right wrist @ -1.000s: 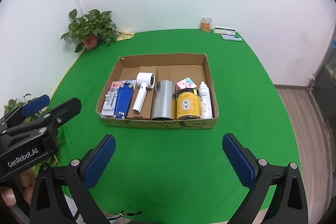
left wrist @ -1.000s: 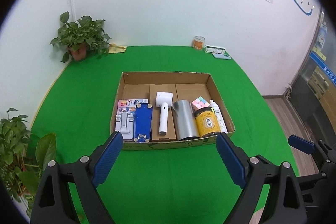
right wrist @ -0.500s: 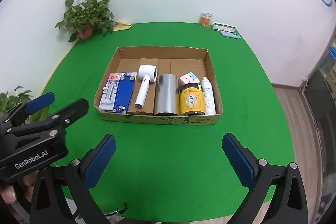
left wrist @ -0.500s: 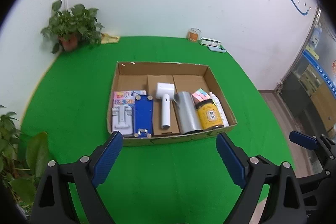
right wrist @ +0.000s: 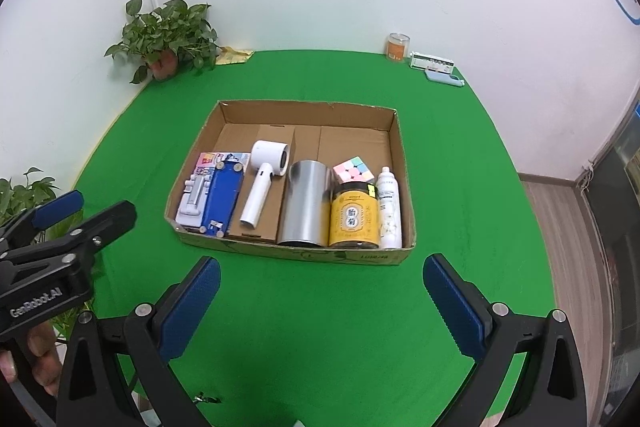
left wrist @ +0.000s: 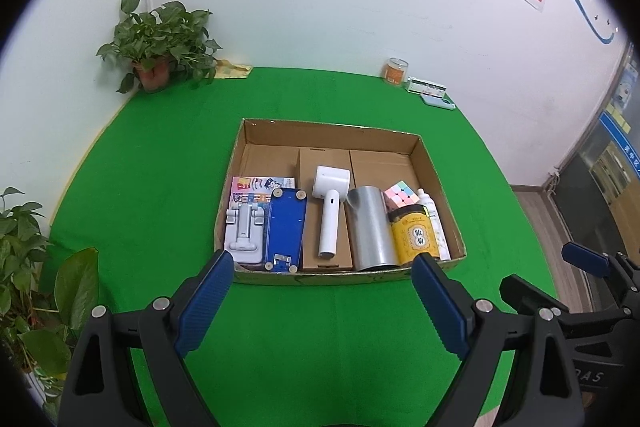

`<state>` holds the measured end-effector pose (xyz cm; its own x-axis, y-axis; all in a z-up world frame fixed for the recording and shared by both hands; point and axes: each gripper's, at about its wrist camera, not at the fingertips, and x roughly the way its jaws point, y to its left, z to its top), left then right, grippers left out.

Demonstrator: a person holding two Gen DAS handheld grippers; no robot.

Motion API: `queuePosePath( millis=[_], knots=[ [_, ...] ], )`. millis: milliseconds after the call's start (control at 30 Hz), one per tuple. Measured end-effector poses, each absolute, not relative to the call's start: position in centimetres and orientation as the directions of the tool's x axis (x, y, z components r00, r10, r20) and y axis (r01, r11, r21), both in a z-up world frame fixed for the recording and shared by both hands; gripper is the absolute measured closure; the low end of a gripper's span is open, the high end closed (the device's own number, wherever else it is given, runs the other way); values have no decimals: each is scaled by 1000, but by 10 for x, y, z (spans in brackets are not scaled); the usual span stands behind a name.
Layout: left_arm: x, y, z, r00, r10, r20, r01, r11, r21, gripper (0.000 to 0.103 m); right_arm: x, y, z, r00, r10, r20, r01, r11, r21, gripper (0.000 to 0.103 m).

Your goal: Organize rigid objects

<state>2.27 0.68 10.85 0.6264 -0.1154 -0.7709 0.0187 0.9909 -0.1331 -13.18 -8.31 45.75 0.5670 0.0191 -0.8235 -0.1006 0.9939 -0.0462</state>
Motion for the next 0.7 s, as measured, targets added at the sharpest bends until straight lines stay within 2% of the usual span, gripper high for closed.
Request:
queuePosePath(
  millis=[400, 700],
  knots=[
    [36, -34, 103, 604, -57, -795, -28, 995, -93, 12, -101, -126, 434, 528, 49, -848, -111, 994, -12, 1],
    [40, -33, 99, 593, -44, -804, -36, 996, -81, 12, -98, -121, 428, 513, 40, -857, -124, 992, -27, 1]
  ],
)
